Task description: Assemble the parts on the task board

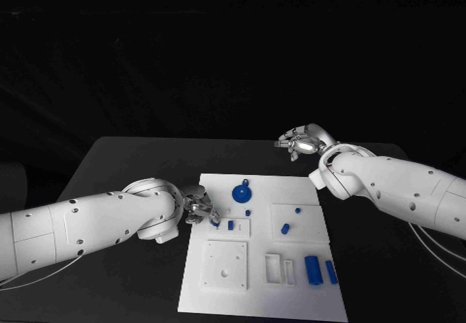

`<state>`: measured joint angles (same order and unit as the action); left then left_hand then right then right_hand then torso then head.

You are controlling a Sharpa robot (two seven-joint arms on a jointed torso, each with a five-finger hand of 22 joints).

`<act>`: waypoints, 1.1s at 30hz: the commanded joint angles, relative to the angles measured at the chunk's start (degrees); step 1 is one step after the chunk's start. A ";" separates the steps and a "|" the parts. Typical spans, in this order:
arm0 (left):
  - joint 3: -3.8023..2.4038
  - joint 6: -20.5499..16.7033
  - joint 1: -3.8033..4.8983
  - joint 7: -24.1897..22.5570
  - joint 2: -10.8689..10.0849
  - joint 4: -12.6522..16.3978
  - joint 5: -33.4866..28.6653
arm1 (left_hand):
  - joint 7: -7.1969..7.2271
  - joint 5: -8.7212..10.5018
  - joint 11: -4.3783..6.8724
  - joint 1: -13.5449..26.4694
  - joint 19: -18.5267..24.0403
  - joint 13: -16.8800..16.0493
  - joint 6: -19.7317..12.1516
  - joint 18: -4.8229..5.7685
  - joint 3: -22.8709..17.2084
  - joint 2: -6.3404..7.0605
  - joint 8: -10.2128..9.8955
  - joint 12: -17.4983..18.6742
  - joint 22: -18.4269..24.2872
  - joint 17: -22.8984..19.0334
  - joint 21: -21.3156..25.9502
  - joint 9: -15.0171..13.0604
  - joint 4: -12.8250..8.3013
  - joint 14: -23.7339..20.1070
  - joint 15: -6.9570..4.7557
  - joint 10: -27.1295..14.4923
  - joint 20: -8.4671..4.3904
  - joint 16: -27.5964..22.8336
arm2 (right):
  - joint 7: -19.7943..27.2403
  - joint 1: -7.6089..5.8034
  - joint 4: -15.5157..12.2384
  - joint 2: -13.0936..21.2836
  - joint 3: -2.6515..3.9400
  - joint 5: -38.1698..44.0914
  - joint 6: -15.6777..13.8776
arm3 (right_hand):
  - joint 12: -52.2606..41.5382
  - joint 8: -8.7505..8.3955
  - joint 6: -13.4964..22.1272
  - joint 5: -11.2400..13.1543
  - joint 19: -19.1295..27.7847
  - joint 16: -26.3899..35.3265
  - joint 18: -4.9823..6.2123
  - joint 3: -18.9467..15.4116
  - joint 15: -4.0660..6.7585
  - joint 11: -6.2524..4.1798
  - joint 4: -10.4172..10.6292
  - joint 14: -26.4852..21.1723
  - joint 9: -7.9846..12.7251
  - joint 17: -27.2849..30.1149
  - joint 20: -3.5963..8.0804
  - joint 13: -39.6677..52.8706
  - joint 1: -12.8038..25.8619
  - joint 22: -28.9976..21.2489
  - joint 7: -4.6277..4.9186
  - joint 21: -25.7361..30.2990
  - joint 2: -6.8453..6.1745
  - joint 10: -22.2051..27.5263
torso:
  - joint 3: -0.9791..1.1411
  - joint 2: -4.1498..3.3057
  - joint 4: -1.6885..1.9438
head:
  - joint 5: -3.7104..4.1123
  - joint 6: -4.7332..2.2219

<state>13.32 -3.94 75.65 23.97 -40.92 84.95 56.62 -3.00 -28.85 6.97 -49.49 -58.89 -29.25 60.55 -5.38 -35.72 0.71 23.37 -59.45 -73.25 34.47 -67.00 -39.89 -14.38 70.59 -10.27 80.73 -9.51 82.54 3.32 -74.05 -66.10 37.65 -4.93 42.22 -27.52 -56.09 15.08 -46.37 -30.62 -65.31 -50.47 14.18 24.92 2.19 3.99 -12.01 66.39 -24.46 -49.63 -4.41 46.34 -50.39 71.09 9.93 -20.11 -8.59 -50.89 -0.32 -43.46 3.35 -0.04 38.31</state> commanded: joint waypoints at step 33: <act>0.08 2.92 -0.23 0.86 -0.13 1.18 2.80 | 4.39 -0.62 0.70 0.30 -0.56 0.04 9.06 -0.65 -0.54 -0.69 0.51 -0.37 0.11 0.00 -0.22 -10.35 -0.31 1.64 -1.83 -0.39 -5.79 0.15 | 0.56 0.19 0.09 -0.03 0.02 0.04 0.56 | -0.50 0.30 -0.08 -0.27 -0.06 0.21 0.82 -0.29 -0.05 0.03 -0.04 -0.37 0.11 -0.13 -0.06 -0.19 0.40 0.14 0.48 0.42 -0.04 0.23 | 0.01 0.00 -0.01 | -0.06 0.27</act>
<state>13.33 -2.93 75.49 24.37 -41.02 85.92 59.05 -2.96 -29.09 6.95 -49.10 -59.10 -29.26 60.59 -5.20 -35.84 0.58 23.72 -59.45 -73.20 34.45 -67.00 -40.71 -14.45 70.81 -10.49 80.73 -9.72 82.54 3.33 -73.91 -66.00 37.62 -4.92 42.20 -27.52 -56.31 15.08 -46.58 -30.62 -65.31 -50.47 14.18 24.92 2.19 4.00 -12.01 66.39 -24.42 -49.66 -4.41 46.20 -50.39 71.13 9.97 -19.89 -8.59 -50.90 -0.31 -43.47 3.34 -0.10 38.55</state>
